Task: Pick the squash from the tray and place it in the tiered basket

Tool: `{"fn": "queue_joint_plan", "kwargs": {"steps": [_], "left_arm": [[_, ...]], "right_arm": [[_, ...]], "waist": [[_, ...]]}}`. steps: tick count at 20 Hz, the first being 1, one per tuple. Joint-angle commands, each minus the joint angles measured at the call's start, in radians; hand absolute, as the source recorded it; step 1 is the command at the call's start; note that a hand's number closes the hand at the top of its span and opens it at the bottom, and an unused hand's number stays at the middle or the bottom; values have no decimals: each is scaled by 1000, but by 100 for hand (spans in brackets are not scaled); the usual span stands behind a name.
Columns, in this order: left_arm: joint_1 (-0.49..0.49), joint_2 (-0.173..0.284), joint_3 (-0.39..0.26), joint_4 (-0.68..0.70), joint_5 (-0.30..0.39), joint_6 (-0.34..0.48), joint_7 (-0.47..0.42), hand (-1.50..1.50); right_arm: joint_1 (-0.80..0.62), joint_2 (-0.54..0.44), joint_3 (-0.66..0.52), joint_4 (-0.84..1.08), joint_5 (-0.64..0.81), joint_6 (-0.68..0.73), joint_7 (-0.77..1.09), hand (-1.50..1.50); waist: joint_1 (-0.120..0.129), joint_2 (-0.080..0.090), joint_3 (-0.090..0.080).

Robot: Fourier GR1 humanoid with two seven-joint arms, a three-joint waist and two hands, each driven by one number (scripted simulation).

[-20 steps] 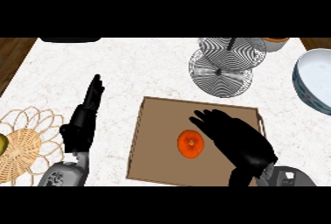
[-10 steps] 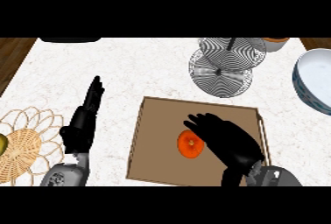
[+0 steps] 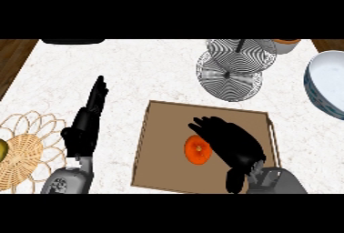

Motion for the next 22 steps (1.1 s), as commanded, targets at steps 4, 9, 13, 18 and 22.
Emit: {"fn": "queue_joint_plan", "kwargs": {"steps": [4,9,13,18,22], "left_arm": [[1,-11,17,20,-8,-22,-23,0],[-2,-16,43,63,6,-51,-47,0],[-7,-9,71,33,2,-54,-29,0],[37,4,49,-81,-8,-74,40,0],[67,-11,52,-62,-1,-85,-2,0]], "right_arm": [[-32,40,-5,195,80,-121,-106,-150],[-5,119,16,161,112,-100,-46,-150],[-3,90,-26,170,122,-69,-96,-150],[-42,145,-52,269,126,-139,-127,-150],[4,186,14,225,127,-155,-54,-150]], "waist": [[1,1,0],[-1,0,0],[-1,0,0],[3,0,0],[2,0,0]]}}
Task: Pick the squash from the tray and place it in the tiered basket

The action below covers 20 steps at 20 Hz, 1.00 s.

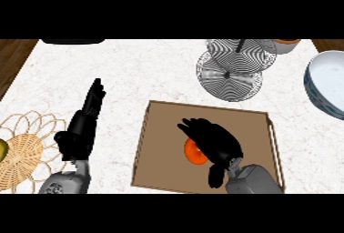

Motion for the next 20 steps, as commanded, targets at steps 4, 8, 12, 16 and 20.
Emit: {"fn": "queue_joint_plan", "kwargs": {"steps": [4,8,12,16,20], "left_arm": [[46,-1,-3,-44,-6,-5,-15,0],[-20,-1,25,9,3,-5,-6,0],[-58,-31,10,68,-24,12,-5,0],[-4,-33,-7,29,-10,-7,-27,0],[-52,-17,6,53,-22,-4,-26,0]], "right_arm": [[50,42,4,18,38,-143,-27,150],[15,-25,31,173,144,-349,-157,150],[-17,17,19,201,183,-392,-158,150],[-88,44,33,271,179,-423,31,150],[-124,45,-9,304,256,-260,388,150]], "waist": [[0,-1,0],[3,1,0],[-1,1,0],[9,1,0],[13,4,-3]]}}
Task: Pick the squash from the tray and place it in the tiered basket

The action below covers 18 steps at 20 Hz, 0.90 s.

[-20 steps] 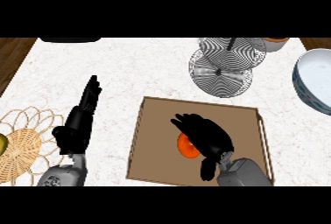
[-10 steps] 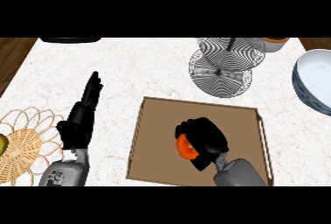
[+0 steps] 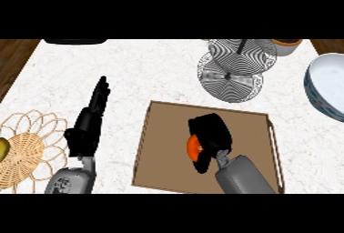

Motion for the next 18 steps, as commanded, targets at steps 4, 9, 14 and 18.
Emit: {"fn": "queue_joint_plan", "kwargs": {"steps": [4,9,14,18], "left_arm": [[-17,5,-1,-17,7,-14,24,0],[-44,-2,8,-7,-1,2,49,0],[-13,30,36,-11,28,-25,40,0],[34,-8,-2,-6,1,4,13,0]], "right_arm": [[-120,7,22,94,12,88,527,150],[-308,7,53,9,-72,170,758,150],[-397,7,48,-173,-73,242,888,150],[-514,6,-33,-259,-84,357,919,150]], "waist": [[25,12,6],[7,9,6],[-8,3,5],[-10,2,5]]}}
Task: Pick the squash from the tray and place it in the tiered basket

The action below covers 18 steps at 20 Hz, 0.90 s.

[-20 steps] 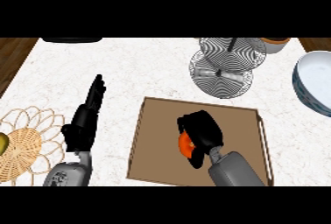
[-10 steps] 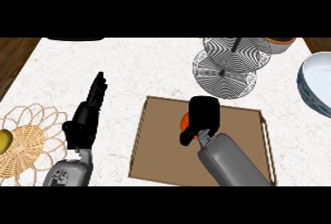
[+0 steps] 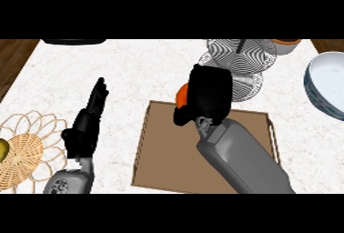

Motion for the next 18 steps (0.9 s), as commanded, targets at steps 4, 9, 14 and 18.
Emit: {"fn": "queue_joint_plan", "kwargs": {"steps": [4,9,14,18], "left_arm": [[-18,7,14,5,5,-4,12,0],[8,-14,1,28,-8,12,-41,0],[-10,5,1,-29,-10,0,18,0],[-9,2,5,19,7,-5,-16,0]], "right_arm": [[-186,12,-110,-183,-42,278,219,150],[-290,12,-252,-138,-60,295,183,150],[-346,12,-356,-91,-153,110,178,150],[-446,1,-422,94,-87,106,92,150]], "waist": [[-13,-5,0],[-5,1,0],[9,3,1],[8,7,0]]}}
